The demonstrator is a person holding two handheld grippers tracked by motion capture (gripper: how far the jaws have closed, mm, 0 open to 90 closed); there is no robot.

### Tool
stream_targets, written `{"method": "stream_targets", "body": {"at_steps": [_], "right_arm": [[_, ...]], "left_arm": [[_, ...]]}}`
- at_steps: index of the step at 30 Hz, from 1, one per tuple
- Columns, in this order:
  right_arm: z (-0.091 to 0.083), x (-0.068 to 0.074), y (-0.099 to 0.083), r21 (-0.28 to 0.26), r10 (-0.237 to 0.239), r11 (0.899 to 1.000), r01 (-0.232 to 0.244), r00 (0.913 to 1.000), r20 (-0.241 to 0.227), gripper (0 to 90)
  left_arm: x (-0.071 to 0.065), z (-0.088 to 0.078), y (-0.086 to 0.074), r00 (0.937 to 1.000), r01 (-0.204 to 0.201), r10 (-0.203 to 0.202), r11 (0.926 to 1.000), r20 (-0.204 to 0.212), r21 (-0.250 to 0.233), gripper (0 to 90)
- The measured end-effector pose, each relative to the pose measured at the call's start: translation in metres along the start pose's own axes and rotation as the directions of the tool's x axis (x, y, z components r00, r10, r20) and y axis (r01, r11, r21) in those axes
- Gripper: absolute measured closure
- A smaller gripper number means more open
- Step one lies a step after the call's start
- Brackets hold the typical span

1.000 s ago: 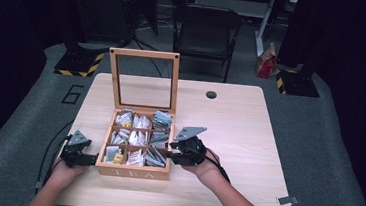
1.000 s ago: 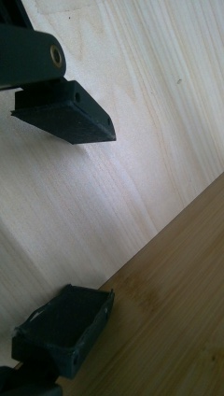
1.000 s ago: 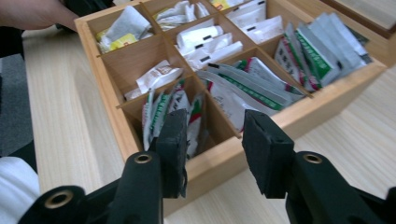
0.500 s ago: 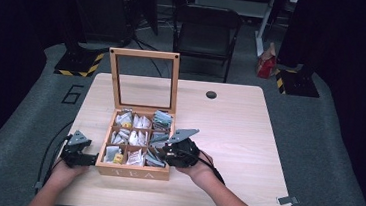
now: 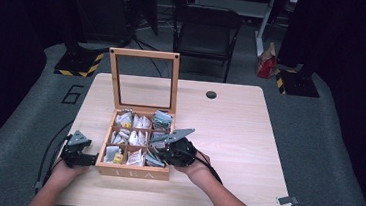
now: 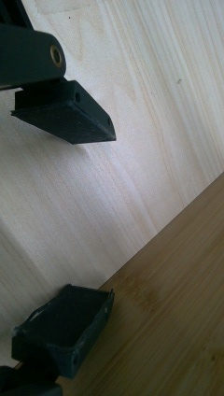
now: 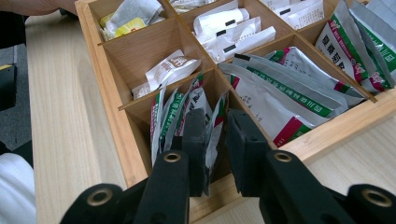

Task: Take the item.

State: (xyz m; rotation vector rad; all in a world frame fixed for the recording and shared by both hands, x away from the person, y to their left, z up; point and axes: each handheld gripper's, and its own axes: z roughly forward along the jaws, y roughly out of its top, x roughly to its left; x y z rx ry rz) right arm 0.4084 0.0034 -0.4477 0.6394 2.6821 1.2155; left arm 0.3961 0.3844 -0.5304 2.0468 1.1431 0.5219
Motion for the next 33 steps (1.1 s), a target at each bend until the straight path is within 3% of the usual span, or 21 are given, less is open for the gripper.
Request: {"method": "stream_targets", "body": {"at_steps": [13, 33], "right_arm": [[0.007, 0.002, -0.001, 0.022, 0.014, 1.000, -0.014, 0.9999, -0.005, 77.8], [0.017, 0.006, -0.005, 0.029, 0.024, 0.999, -0.023, 0.9991, -0.036, 89.6]], "left_arm": [[0.000, 0.000, 0.000, 1.0000, 0.000, 0.000, 1.0000, 0.000, 0.000, 19.0], [0.000, 0.000, 0.000, 1.0000, 0.000, 0.000, 1.0000, 0.000, 0.000, 19.0]]}}
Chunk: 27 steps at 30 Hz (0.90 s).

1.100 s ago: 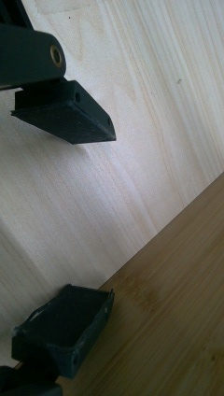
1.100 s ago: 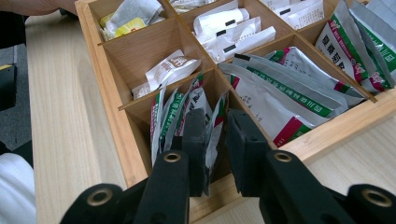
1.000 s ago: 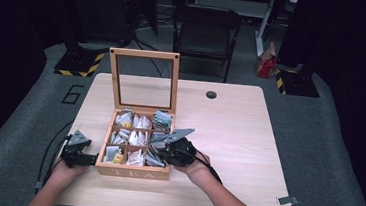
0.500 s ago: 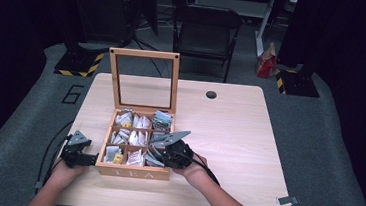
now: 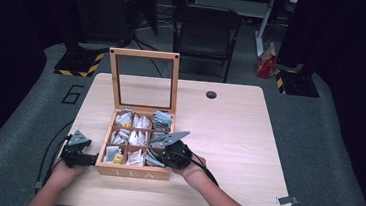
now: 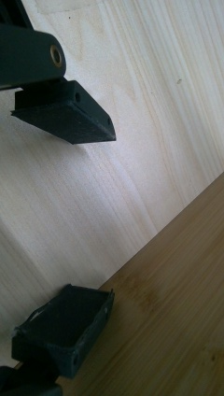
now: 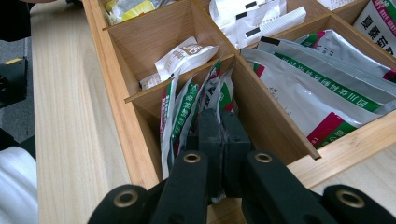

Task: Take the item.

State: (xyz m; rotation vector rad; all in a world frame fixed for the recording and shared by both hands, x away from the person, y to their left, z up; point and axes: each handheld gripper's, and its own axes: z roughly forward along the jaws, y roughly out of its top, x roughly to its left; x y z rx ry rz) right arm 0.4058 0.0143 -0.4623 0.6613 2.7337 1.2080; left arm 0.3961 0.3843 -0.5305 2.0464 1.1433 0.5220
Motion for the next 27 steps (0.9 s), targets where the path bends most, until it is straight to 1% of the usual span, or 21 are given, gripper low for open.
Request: {"method": "stream_targets", "body": {"at_steps": [3, 8, 10, 11, 12, 14, 15, 16, 17, 18, 19, 20, 21, 23, 24, 25, 26, 27], "right_arm": [[-0.001, 0.000, 0.001, 0.004, 0.002, 1.000, -0.002, 1.0000, 0.000, 89.6], [-0.006, 0.000, 0.006, -0.003, 0.011, 1.000, -0.011, 0.9999, -0.010, 89.7], [-0.010, 0.000, 0.009, -0.006, 0.007, 1.000, -0.007, 0.9998, -0.018, 89.6], [-0.012, 0.002, 0.010, -0.008, 0.018, 1.000, -0.018, 0.9996, -0.023, 89.6], [-0.014, 0.002, 0.012, -0.018, 0.006, 1.000, -0.006, 0.9997, -0.022, 89.7], [-0.019, 0.003, 0.015, -0.021, 0.002, 1.000, -0.002, 0.9997, -0.026, 89.6], [-0.021, 0.004, 0.017, -0.026, 0.008, 1.000, -0.009, 0.9996, -0.025, 89.6], [-0.024, 0.004, 0.018, -0.031, -0.001, 1.000, 0.000, 0.9997, -0.026, 89.6], [-0.026, 0.005, 0.020, -0.035, 0.005, 0.999, -0.006, 0.9995, -0.031, 89.6], [-0.028, 0.005, 0.021, -0.039, -0.001, 0.999, 0.000, 0.9995, -0.033, 89.6], [-0.030, 0.006, 0.023, -0.040, 0.003, 0.999, -0.004, 0.9995, -0.031, 89.6], [-0.032, 0.006, 0.024, -0.045, -0.008, 0.999, 0.006, 0.9995, -0.031, 89.6], [-0.035, 0.007, 0.026, -0.045, -0.003, 0.999, 0.002, 0.9994, -0.033, 89.6], [-0.036, 0.007, 0.027, -0.049, -0.009, 0.999, 0.007, 0.9994, -0.034, 89.6], [-0.038, 0.007, 0.028, -0.050, -0.001, 0.999, -0.001, 0.9994, -0.035, 89.6], [-0.040, 0.007, 0.030, -0.055, -0.007, 0.998, 0.005, 0.9993, -0.037, 89.6], [-0.042, 0.007, 0.031, -0.054, 0.001, 0.999, -0.003, 0.9993, -0.038, 89.6], [-0.046, 0.007, 0.033, -0.062, 0.000, 0.998, -0.002, 0.9992, -0.040, 89.6]], "left_arm": [[0.000, 0.000, 0.000, 1.0000, -0.001, 0.001, 1.0000, 0.002, 0.006, 19.0], [0.000, 0.000, 0.000, 1.0000, 0.000, 0.000, 1.0000, 0.000, -0.001, 19.0], [0.000, 0.000, 0.000, 1.0000, 0.000, 0.000, 1.0000, 0.000, 0.001, 19.0], [0.000, 0.000, 0.000, 1.0000, 0.000, 0.000, 1.0000, 0.000, 0.001, 19.0], [0.000, 0.000, 0.000, 1.0000, -0.001, 0.001, 1.0000, 0.001, 0.006, 19.0], [0.000, 0.000, 0.000, 1.0000, 0.000, 0.000, 1.0000, 0.002, 0.003, 19.0], [0.000, 0.000, 0.000, 1.0000, -0.001, 0.001, 1.0000, 0.002, 0.006, 19.0], [0.000, 0.000, 0.000, 1.0000, 0.000, 0.000, 1.0000, 0.000, -0.001, 19.0], [0.000, 0.000, 0.000, 1.0000, 0.000, 0.000, 1.0000, 0.000, 0.000, 19.0], [0.000, 0.000, 0.000, 1.0000, -0.002, 0.002, 1.0000, 0.001, 0.005, 19.0], [0.000, 0.000, 0.000, 1.0000, 0.000, 0.000, 1.0000, 0.000, 0.000, 19.0], [0.000, 0.000, 0.000, 1.0000, 0.000, 0.000, 1.0000, 0.000, 0.000, 19.0], [0.000, 0.000, 0.000, 1.0000, 0.000, 0.000, 1.0000, 0.000, 0.000, 19.0], [0.000, 0.000, 0.000, 1.0000, 0.000, 0.000, 1.0000, 0.000, 0.000, 19.0], [0.000, 0.000, 0.000, 1.0000, 0.000, 0.000, 1.0000, 0.000, 0.000, 19.0], [0.000, 0.000, 0.000, 1.0000, 0.000, 0.000, 1.0000, -0.001, 0.000, 19.0], [0.000, 0.000, 0.000, 1.0000, 0.000, 0.000, 1.0000, 0.000, 0.000, 19.0], [0.000, 0.000, 0.000, 1.0000, 0.000, 0.000, 1.0000, 0.002, 0.006, 19.0]]}}
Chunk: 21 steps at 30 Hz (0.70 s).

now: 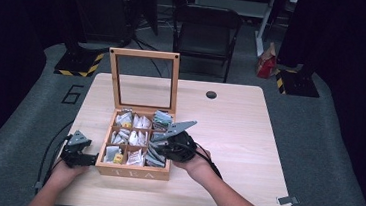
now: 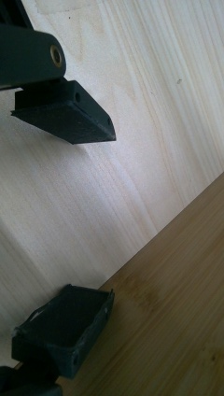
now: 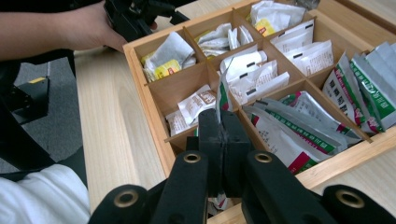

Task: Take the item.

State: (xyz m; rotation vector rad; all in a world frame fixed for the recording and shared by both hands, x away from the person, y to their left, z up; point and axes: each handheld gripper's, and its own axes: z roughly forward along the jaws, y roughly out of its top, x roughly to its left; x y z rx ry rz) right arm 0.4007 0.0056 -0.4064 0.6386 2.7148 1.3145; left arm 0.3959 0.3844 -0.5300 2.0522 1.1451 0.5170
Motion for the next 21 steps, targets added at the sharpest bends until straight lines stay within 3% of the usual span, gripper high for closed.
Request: {"method": "stream_targets", "body": {"at_steps": [21], "right_arm": [[-0.026, 0.001, 0.017, -0.029, -0.009, 1.000, 0.009, 0.9999, -0.008, 89.5]], "left_arm": [[0.000, 0.000, 0.000, 1.0000, 0.002, -0.002, 1.0000, -0.002, -0.006, 19.0]]}}
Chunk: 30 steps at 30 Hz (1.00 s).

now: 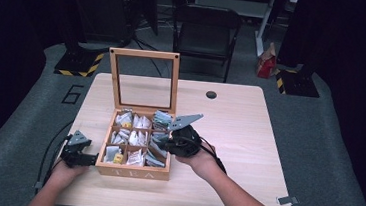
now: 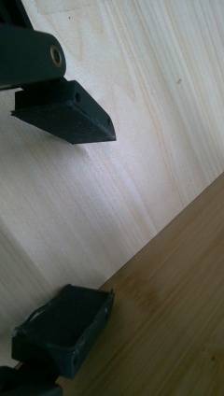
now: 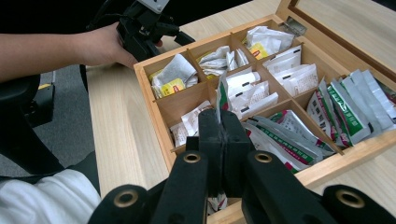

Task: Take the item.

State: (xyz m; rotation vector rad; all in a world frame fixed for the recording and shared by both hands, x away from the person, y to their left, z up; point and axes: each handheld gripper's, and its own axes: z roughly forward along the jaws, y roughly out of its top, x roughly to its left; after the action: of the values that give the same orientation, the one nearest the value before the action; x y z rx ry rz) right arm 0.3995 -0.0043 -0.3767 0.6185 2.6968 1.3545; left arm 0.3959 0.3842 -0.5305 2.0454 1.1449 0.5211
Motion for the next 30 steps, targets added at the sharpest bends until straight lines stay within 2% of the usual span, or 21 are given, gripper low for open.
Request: {"method": "stream_targets", "body": {"at_steps": [1, 10, 21, 30], "right_arm": [[-0.001, -0.001, 0.000, -0.003, -0.004, 1.000, 0.004, 1.0000, 0.004, 89.5], [-0.015, -0.009, 0.000, -0.021, -0.001, 1.000, 0.002, 0.9997, 0.026, 89.5], [-0.036, -0.020, -0.005, -0.046, 0.037, 0.998, -0.034, 0.9964, 0.077, 89.4], [-0.052, -0.030, -0.012, -0.054, 0.048, 0.998, -0.042, 0.9918, 0.118, 89.4]], "left_arm": [[0.000, -0.001, 0.000, 1.0000, 0.003, -0.003, 0.9999, 0.006, 0.011, 19.0], [0.000, -0.001, 0.000, 1.0000, 0.004, -0.004, 1.0000, 0.004, 0.008, 19.0], [0.000, -0.001, 0.000, 1.0000, 0.003, -0.003, 0.9999, 0.004, 0.010, 19.0], [0.000, 0.000, 0.000, 1.0000, 0.004, -0.004, 1.0000, 0.002, 0.004, 19.0]]}}
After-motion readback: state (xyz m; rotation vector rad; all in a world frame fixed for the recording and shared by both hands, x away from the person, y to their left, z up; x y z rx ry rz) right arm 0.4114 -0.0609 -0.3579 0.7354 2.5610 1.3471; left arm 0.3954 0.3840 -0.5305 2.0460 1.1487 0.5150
